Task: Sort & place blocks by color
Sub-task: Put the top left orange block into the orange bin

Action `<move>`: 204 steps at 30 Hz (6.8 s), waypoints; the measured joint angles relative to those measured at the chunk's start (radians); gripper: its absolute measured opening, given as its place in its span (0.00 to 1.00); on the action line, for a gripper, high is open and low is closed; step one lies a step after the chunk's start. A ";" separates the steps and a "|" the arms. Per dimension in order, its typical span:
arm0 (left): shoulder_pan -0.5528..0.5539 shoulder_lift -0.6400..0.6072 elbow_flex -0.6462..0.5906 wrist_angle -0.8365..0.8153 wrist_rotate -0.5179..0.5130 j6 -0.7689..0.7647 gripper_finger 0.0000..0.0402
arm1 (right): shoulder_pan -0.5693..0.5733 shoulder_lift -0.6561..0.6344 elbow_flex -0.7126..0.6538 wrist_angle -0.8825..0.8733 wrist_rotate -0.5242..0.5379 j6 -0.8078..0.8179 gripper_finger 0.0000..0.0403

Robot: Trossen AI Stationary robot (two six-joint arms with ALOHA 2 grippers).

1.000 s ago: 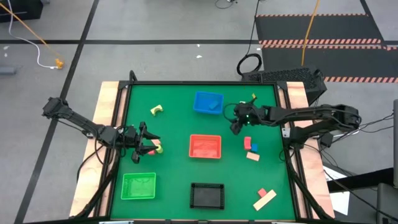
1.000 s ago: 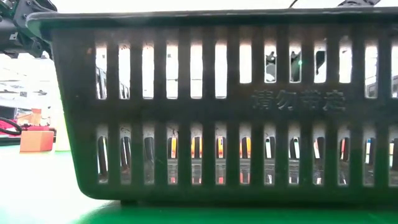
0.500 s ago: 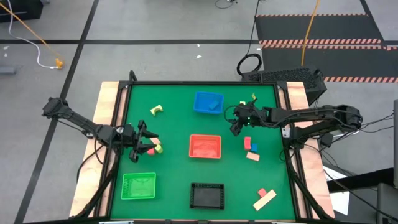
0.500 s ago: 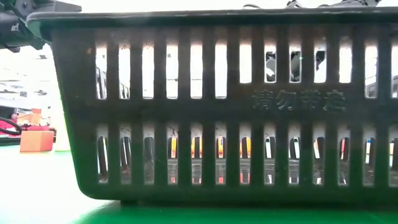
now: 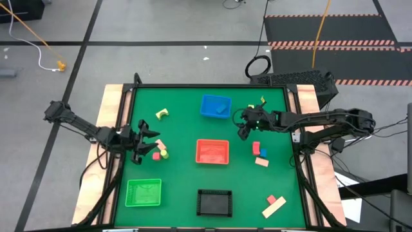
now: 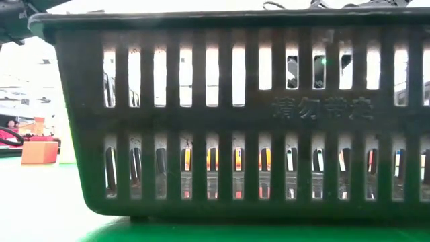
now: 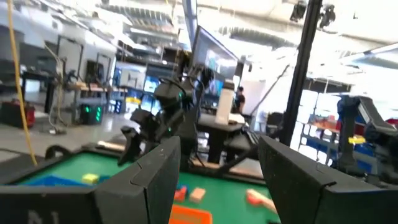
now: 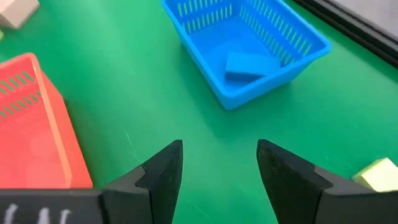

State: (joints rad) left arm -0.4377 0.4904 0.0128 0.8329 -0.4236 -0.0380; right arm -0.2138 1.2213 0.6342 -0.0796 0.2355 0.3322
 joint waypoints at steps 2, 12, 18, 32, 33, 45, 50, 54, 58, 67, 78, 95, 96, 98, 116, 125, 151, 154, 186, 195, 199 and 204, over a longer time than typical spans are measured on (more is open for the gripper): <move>0.000 0.000 0.000 0.018 0.000 0.006 0.54 | 0.000 0.000 0.000 0.016 0.000 0.000 0.49; 0.000 0.000 0.000 0.055 0.001 -0.168 0.54 | 0.000 0.000 0.000 0.113 0.000 0.000 0.49; 0.000 0.000 0.000 0.055 -0.001 -0.181 0.54 | 0.000 0.000 0.000 0.150 0.001 0.019 0.49; 0.000 0.000 0.000 0.060 -0.072 -0.514 0.54 | 0.000 0.000 0.000 0.181 0.004 0.023 0.49; 0.000 0.000 0.000 0.060 -0.077 -0.548 0.54 | 0.000 0.000 0.000 0.181 0.004 0.023 0.49; 0.000 0.000 0.000 -0.016 -0.163 -0.500 0.54 | 0.000 0.000 0.000 0.181 0.004 0.023 0.49; 0.000 0.000 0.000 -0.018 -0.160 -0.505 0.54 | -0.001 0.000 0.000 0.180 0.004 0.022 0.49; -0.001 0.000 0.000 -0.072 -0.073 -0.455 0.54 | -0.001 0.000 0.000 0.180 0.004 0.013 0.49; 0.000 0.000 0.000 -0.131 -0.074 -0.464 0.54 | -0.001 0.000 0.000 0.180 0.005 -0.005 0.49; 0.000 0.000 0.000 -0.188 -0.074 -0.424 0.54 | -0.001 0.000 0.000 0.180 0.007 -0.006 0.49; 0.000 0.058 0.069 -0.246 -0.080 -0.498 0.54 | -0.001 0.000 0.000 0.181 0.007 -0.004 0.49; -0.002 0.406 0.542 -1.192 0.133 -1.028 0.54 | 0.000 0.000 0.000 0.181 0.000 0.022 0.49; -0.002 0.421 0.559 -1.240 0.175 -1.095 0.54 | 0.000 0.000 0.000 0.182 0.000 0.022 0.49; -0.004 0.453 0.590 -1.320 0.251 -1.210 0.54 | 0.000 0.000 0.000 0.181 -0.001 0.022 0.49; -0.055 0.705 0.635 -1.622 0.272 -1.495 0.54 | 0.000 0.000 0.000 0.180 -0.003 -0.038 0.49; -0.053 0.720 0.635 -1.675 0.174 -1.487 0.54 | 0.000 0.000 0.000 0.180 -0.002 -0.038 0.49; -0.032 0.808 0.634 -1.642 0.094 -1.516 0.54 | 0.000 0.000 0.000 0.180 -0.001 -0.038 0.49; -0.024 0.842 0.634 -1.640 0.114 -1.516 0.54 | 0.000 0.000 0.000 0.181 -0.001 -0.038 0.49; -0.014 0.640 0.634 -1.814 -0.014 -1.461 0.33 | 0.000 0.000 0.000 0.181 -0.003 0.064 0.49; -0.014 0.575 0.742 -1.536 -0.341 -0.965 0.33 | -0.001 0.001 0.000 0.245 -0.079 0.232 0.49; -0.006 0.594 0.758 -1.213 -0.440 -0.538 0.33 | 0.000 0.023 0.000 0.406 -0.231 0.299 0.49; 0.018 0.662 0.758 -0.847 -0.443 -0.075 0.33 | 0.014 0.104 0.000 0.650 -0.378 0.408 0.49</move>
State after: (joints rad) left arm -0.4194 1.1528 0.7704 -0.0142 -0.8670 -0.1132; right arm -0.1998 1.3254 0.6338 0.5699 -0.1427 0.7406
